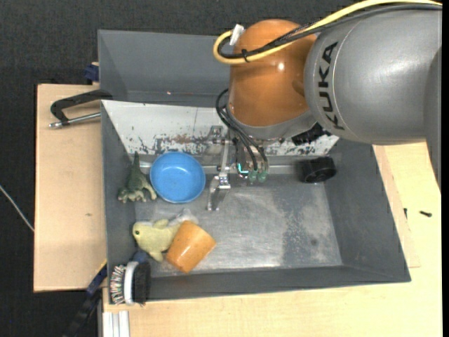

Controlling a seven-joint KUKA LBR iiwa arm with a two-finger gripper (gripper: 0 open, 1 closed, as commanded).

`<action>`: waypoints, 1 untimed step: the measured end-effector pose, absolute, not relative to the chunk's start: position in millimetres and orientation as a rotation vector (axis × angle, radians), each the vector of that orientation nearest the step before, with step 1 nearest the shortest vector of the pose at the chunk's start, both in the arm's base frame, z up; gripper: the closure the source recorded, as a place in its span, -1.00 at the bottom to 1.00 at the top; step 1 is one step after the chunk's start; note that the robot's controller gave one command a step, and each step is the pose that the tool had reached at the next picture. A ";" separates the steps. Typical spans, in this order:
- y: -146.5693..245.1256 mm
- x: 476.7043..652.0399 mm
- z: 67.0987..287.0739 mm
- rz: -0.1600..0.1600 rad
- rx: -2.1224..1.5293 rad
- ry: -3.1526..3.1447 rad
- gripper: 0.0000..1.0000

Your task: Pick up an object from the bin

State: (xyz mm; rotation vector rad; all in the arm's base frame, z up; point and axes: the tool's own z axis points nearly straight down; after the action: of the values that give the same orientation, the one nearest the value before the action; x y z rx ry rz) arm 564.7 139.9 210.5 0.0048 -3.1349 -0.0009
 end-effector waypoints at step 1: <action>178.7 530.2 85.6 -0.009 -0.048 -3.148 -1.00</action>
Offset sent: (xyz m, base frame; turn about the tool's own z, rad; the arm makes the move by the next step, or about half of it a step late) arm -0.0354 0.0354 -0.1235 0.0353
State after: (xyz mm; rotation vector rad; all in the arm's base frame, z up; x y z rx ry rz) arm 530.2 178.7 85.6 -0.0484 -3.1476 -0.0092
